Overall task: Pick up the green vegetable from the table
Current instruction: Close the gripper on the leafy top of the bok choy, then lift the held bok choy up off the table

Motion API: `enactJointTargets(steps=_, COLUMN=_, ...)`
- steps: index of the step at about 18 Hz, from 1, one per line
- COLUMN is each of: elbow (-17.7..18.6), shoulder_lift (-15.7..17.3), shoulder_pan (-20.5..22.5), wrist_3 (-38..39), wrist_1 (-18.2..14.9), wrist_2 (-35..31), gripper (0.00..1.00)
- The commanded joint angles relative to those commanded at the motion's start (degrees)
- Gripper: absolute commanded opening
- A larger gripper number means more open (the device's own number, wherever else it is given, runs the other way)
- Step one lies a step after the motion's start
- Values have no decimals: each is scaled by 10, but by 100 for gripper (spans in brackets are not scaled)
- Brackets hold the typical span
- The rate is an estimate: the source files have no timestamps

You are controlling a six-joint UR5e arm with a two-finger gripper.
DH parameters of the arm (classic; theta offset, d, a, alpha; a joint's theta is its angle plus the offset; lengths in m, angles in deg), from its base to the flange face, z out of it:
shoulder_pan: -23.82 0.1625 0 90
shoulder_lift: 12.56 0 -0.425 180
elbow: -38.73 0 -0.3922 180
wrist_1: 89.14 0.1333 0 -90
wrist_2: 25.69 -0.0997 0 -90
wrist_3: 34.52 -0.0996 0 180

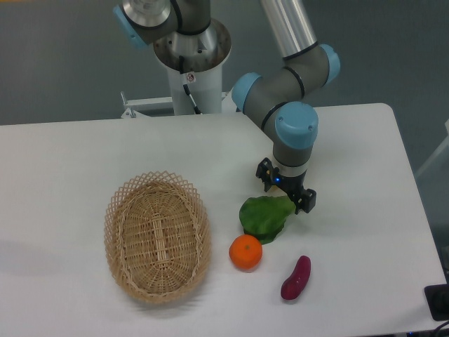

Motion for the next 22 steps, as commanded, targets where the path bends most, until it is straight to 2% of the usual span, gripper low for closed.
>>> enactJointTargets(steps=3, elbow=3, shoulder_lift=0, shoulder_pan=-2, wrist_3=6, wrist_1=4, wrist_2=0, gripper=97)
enactJointTargets(steps=5, elbow=3, shoulder_lift=1, shoulder_pan=-2, wrist_3=7, wrist_1=4, wrist_2=0, gripper=85)
enactJointTargets(steps=7, elbow=2, shoulder_lift=1, shoulder_pan=-2, wrist_3=5, wrist_1=4, wrist_2=0, gripper=68)
enactJointTargets(steps=12, elbow=-1, shoulder_lift=2, shoulder_pan=-3, wrist_3=1, wrist_1=3, wrist_2=0, gripper=45)
enactJointTargets(steps=15, elbow=-8, shoulder_lift=5, shoulder_pan=-2, wrist_3=-2, wrist_1=3, wrist_2=2, gripper=40)
enactJointTargets(steps=19, elbow=-24, shoulder_lift=8, shoulder_pan=2, wrist_3=-4, wrist_1=1, wrist_2=1, gripper=40)
enactJointTargets(steps=22, elbow=-46, shoulder_lift=17, shoulder_pan=17, wrist_3=-64, wrist_1=-8, wrist_2=1, gripper=41)
